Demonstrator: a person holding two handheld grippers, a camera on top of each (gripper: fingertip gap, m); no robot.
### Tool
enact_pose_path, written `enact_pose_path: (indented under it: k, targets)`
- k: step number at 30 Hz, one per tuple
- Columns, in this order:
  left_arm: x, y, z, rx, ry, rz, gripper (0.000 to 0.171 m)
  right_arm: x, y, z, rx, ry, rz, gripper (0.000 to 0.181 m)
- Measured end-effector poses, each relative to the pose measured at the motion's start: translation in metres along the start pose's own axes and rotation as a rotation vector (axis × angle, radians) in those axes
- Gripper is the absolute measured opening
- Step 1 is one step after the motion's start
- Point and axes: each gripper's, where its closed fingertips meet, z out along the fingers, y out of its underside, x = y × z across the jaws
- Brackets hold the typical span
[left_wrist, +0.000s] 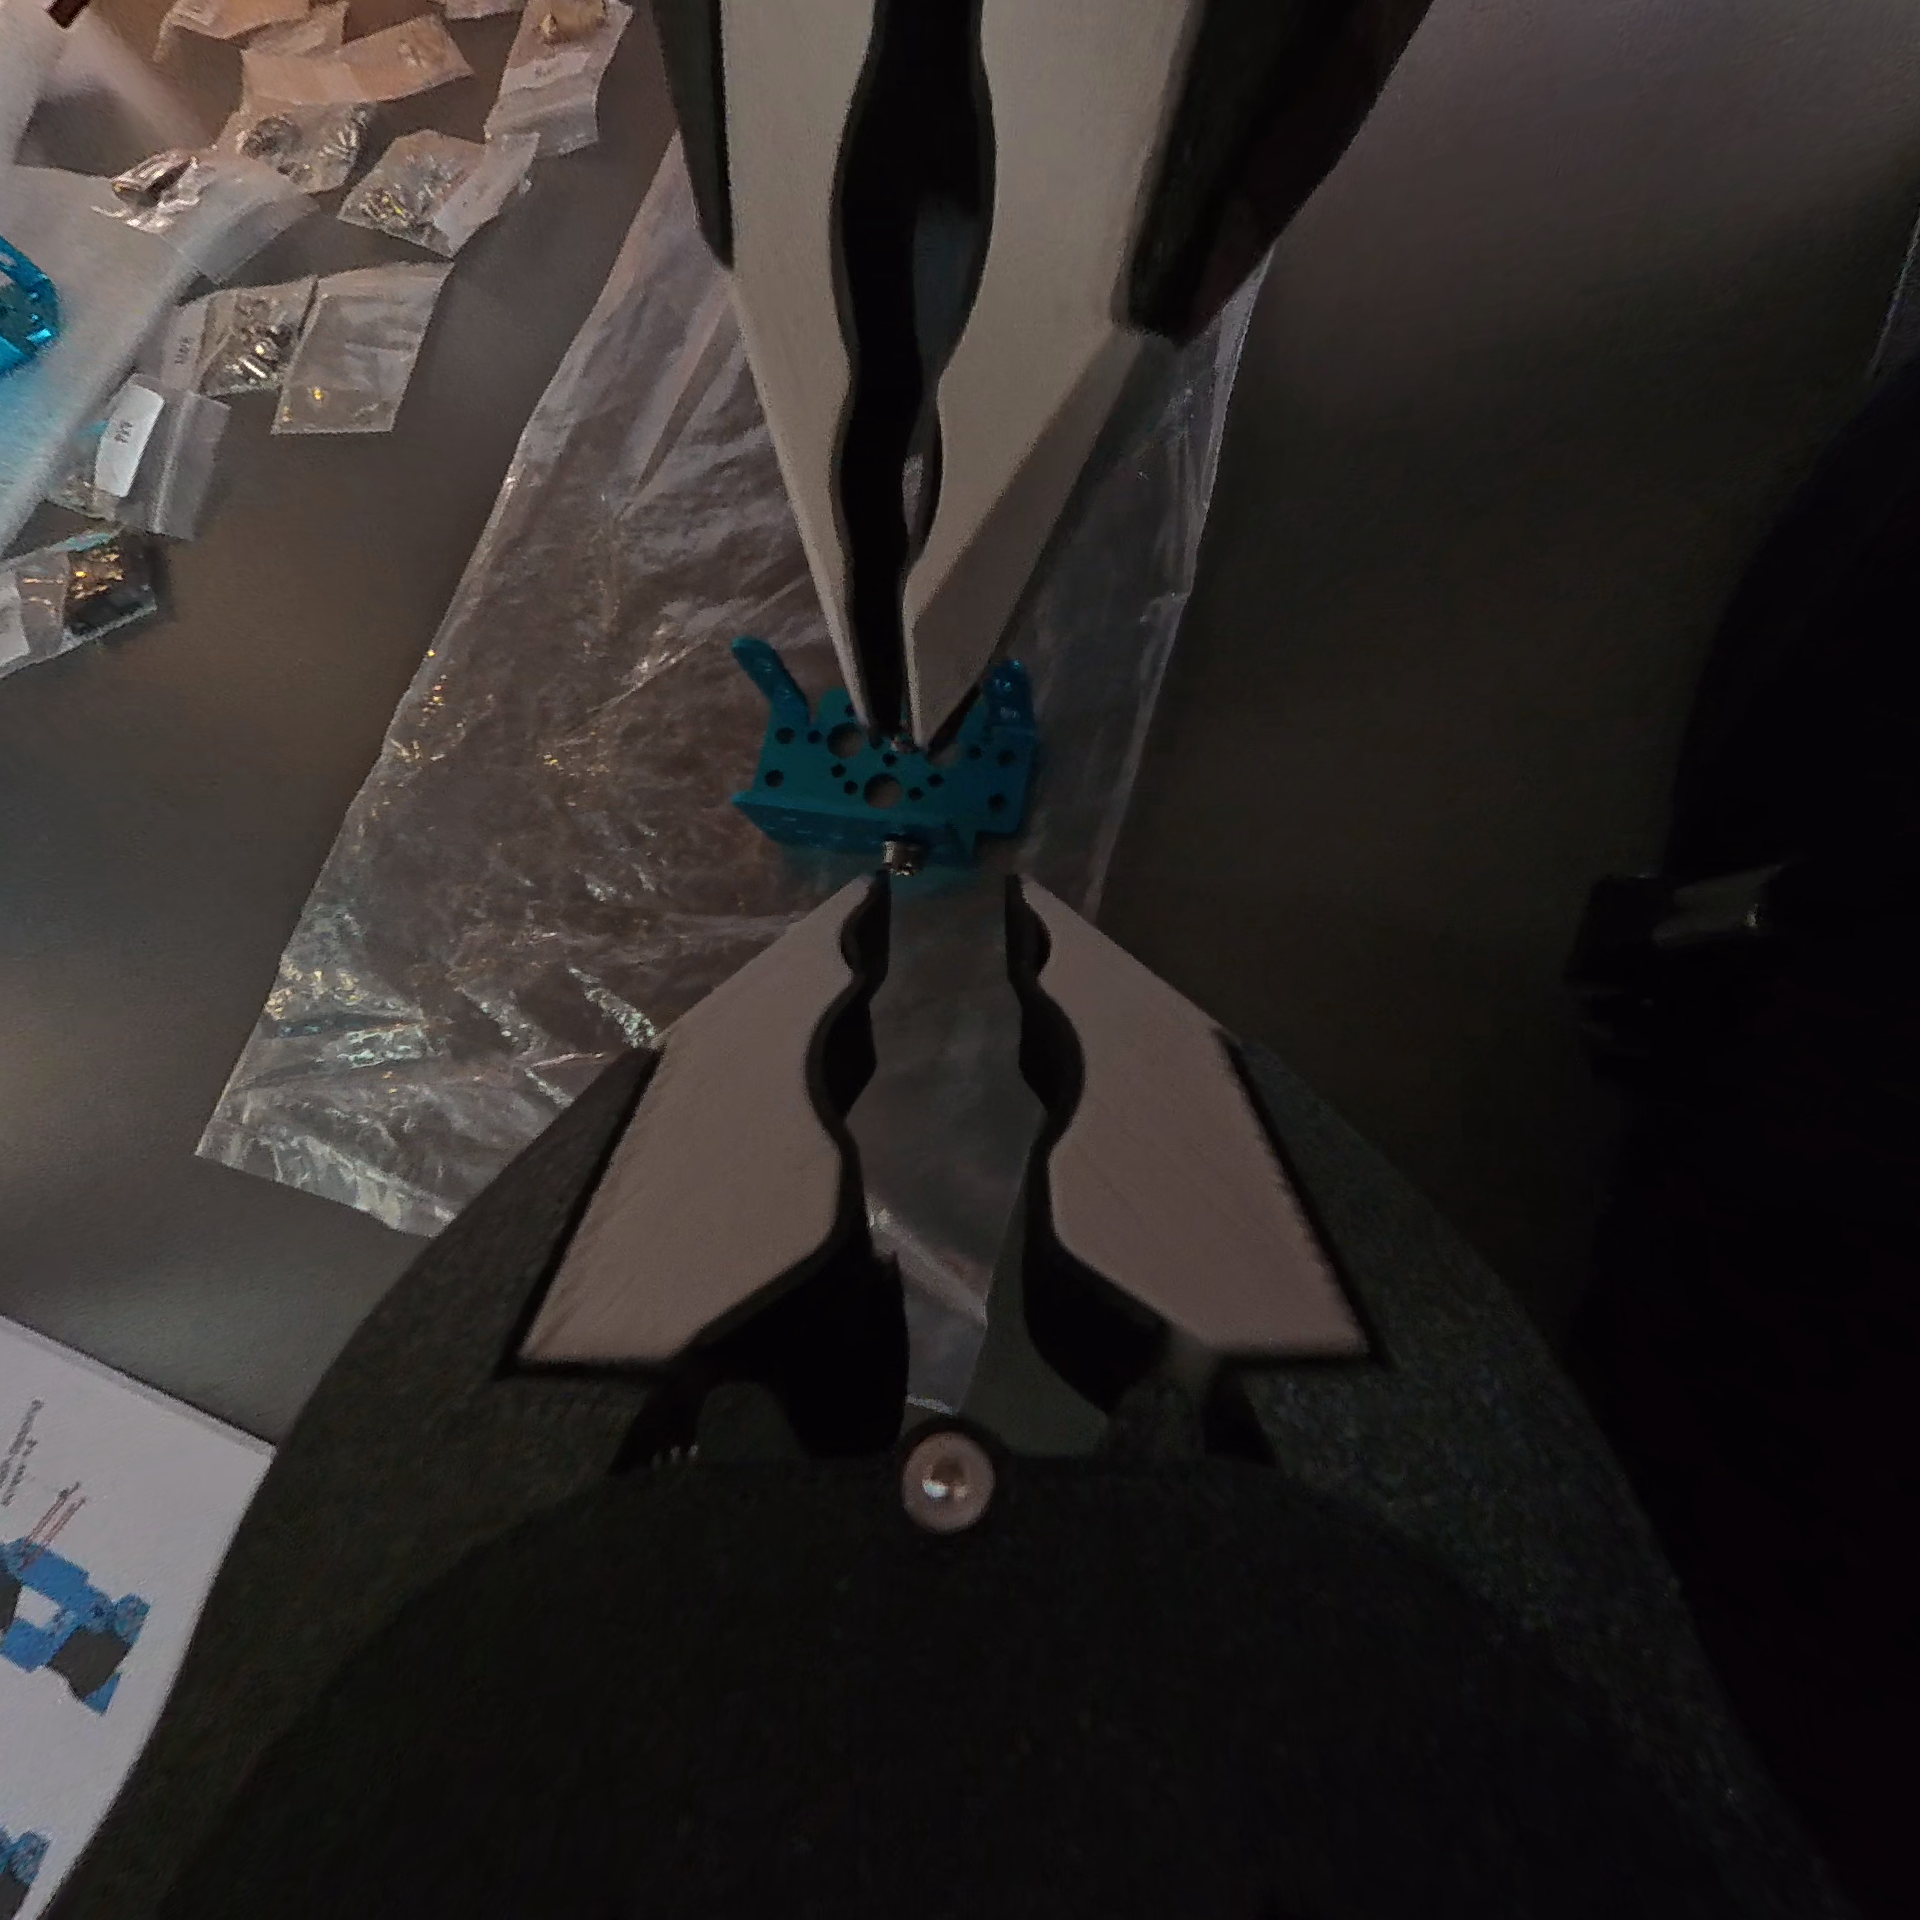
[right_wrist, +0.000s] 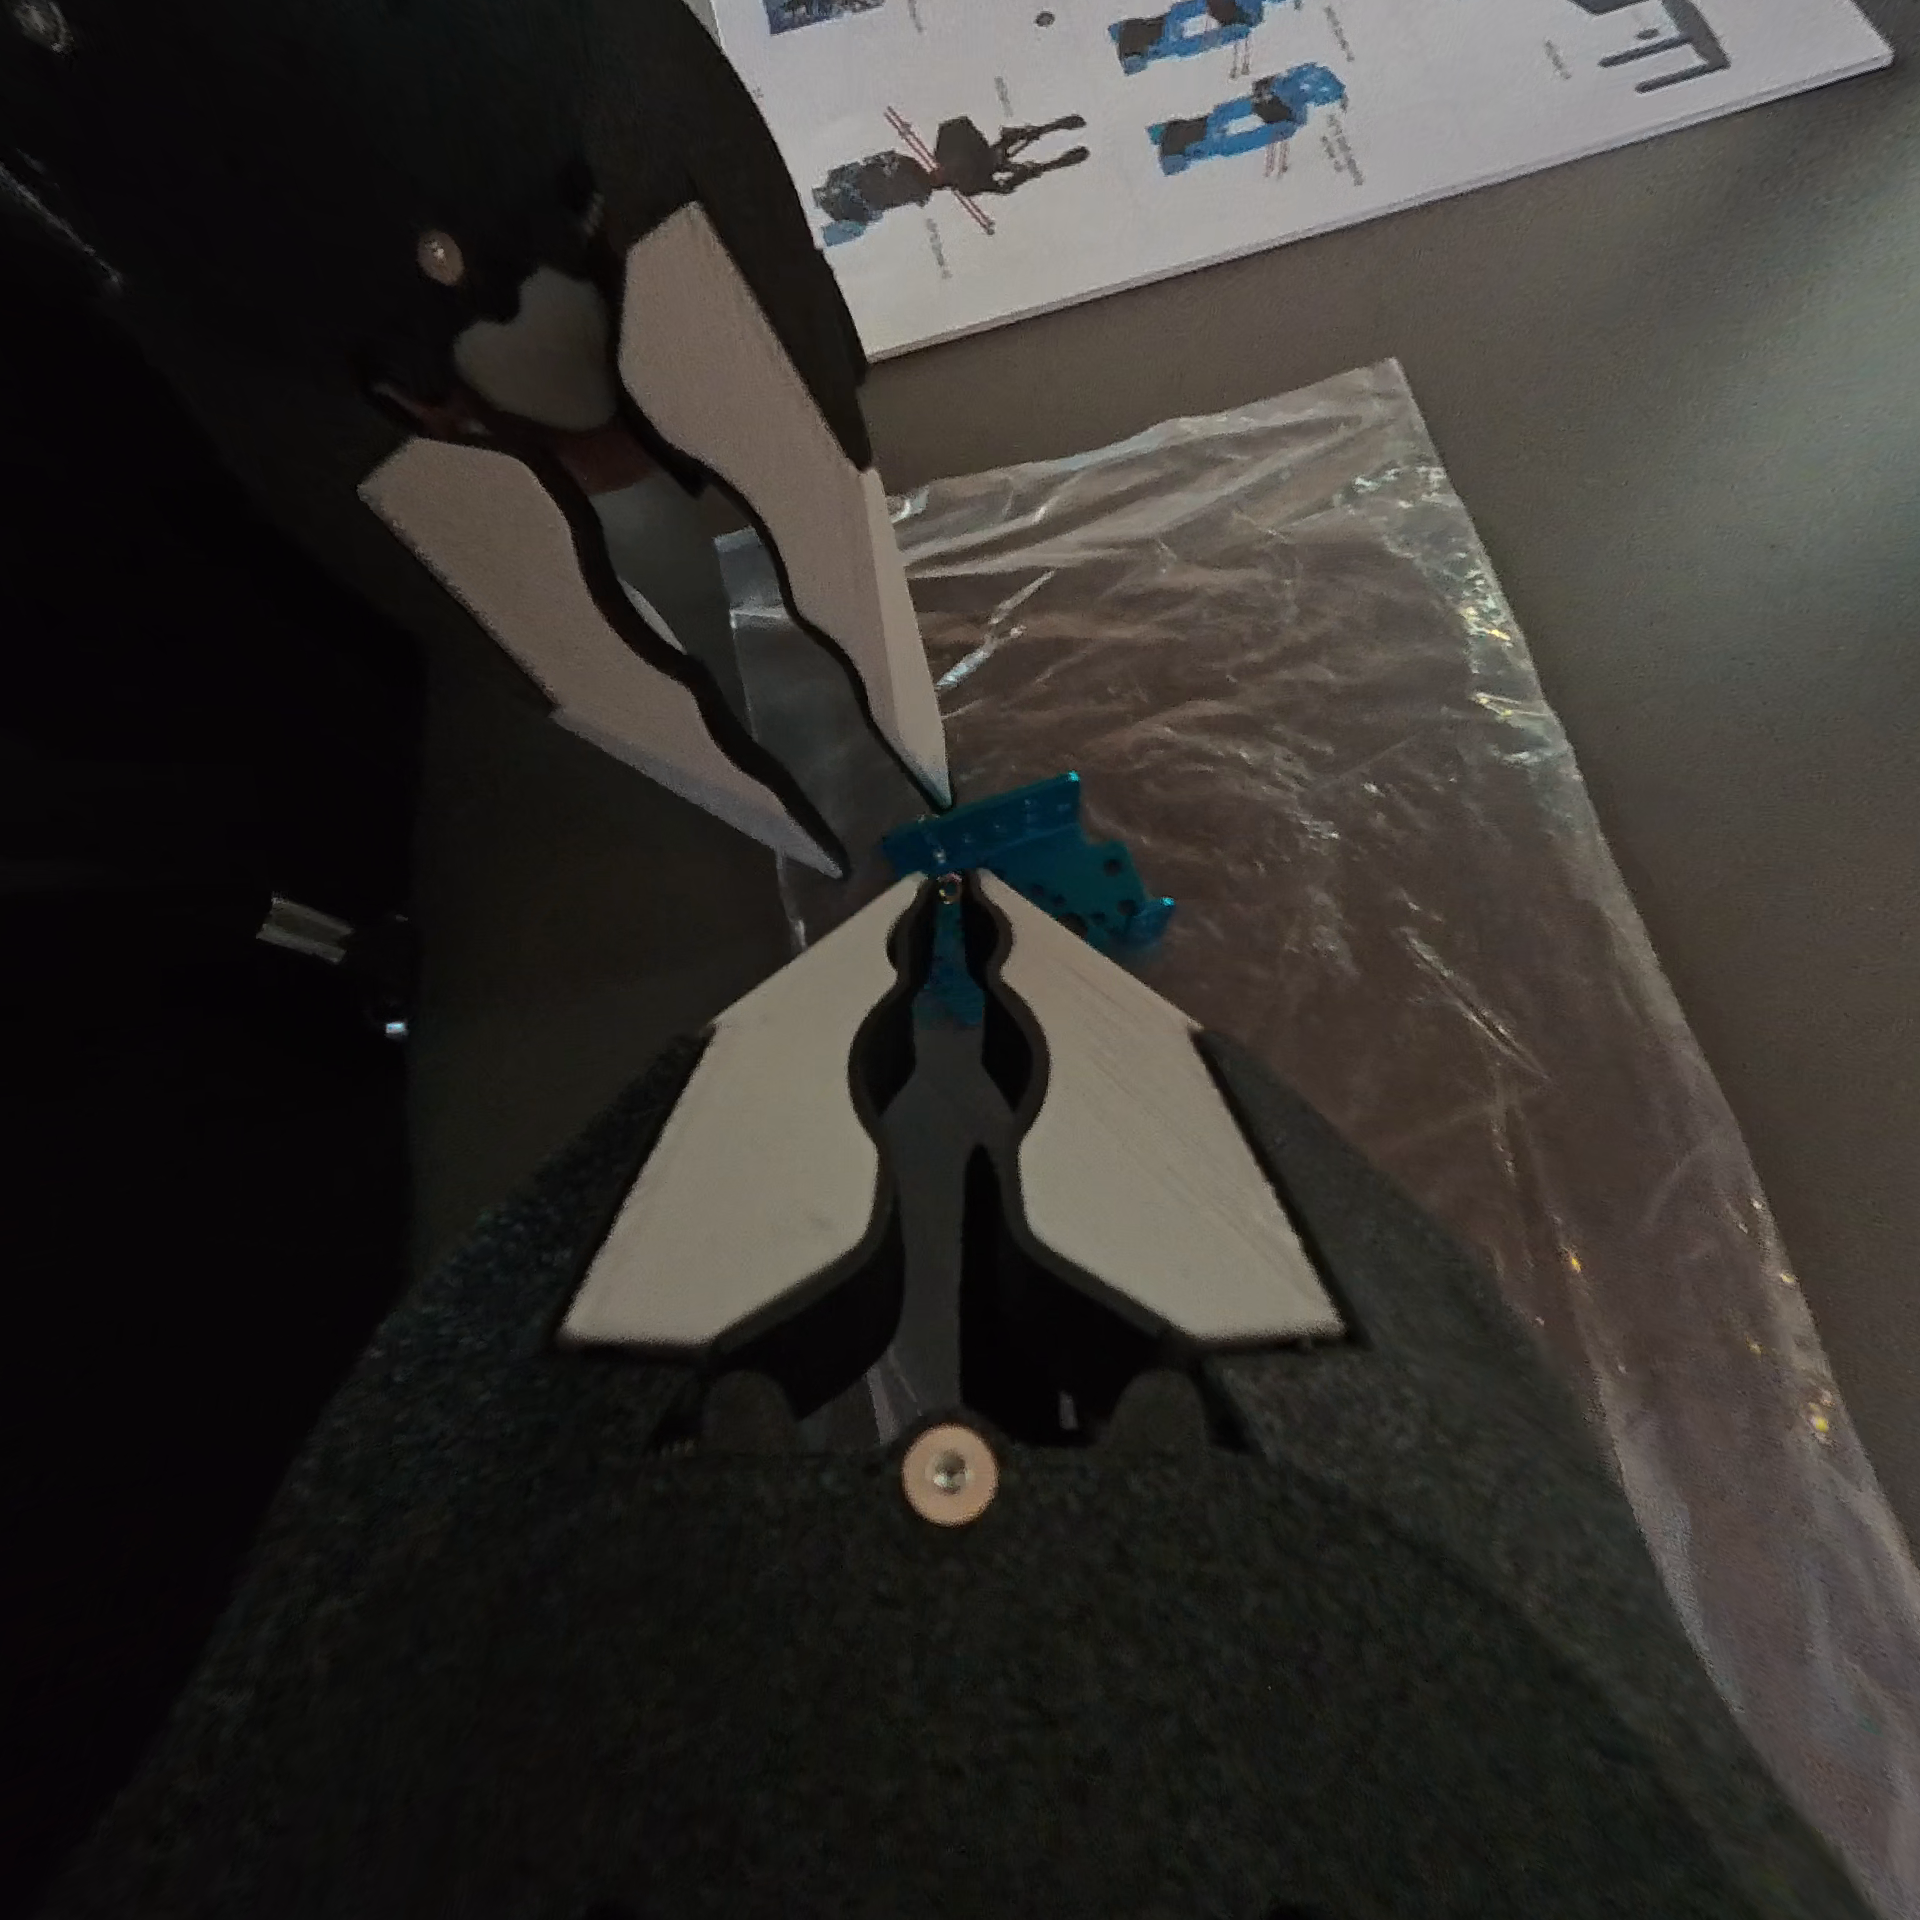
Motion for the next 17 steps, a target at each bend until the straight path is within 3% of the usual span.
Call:
enact_pose_path:
  k: [17]
  targets:
    - [0.0039, 0.0010, 0.0012, -0.022, 0.006, -0.013, 0.015, -0.0026, -0.0029, 0.0067, 0.086, -0.099, 0.053, 0.001]
